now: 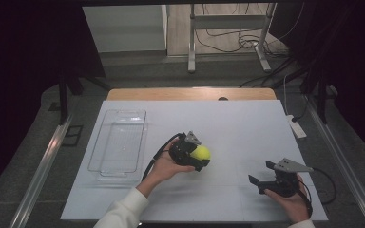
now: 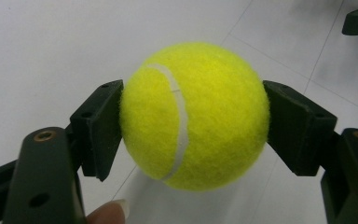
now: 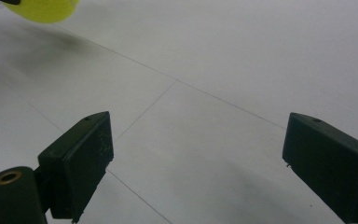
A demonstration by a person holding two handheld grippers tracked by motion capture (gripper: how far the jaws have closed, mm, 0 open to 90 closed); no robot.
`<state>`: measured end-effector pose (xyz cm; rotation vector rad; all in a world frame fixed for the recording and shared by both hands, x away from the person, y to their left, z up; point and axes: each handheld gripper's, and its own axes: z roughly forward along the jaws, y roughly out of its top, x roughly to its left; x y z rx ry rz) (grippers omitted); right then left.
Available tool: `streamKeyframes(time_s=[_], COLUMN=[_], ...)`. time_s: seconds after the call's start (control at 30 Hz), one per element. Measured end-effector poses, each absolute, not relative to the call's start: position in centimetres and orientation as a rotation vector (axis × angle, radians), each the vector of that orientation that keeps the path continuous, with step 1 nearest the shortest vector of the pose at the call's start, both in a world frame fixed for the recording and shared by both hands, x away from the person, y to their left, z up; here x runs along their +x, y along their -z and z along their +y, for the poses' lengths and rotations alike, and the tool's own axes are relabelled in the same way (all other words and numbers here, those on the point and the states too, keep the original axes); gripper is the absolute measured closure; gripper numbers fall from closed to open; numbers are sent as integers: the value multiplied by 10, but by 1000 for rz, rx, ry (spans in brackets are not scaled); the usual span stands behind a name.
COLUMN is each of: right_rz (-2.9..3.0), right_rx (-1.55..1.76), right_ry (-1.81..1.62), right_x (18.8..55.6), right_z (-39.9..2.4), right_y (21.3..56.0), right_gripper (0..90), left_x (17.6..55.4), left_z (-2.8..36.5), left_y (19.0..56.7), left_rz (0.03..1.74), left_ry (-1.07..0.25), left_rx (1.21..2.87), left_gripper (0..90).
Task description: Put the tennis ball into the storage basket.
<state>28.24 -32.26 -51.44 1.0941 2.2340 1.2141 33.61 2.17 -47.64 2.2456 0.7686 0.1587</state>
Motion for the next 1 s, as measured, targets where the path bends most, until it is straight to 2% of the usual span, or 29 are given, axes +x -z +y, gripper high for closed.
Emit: streamKeyframes(time_s=[1.0], right_rz=[2221], right_rx=[1098], right_ry=[-1208], right_x=[282], right_z=[-323], right_y=[515], right_gripper=[91], left_x=[322], left_z=[47], left_y=[465], left_rz=[739], left_ry=[-212], left_rx=[2146], left_gripper=[266])
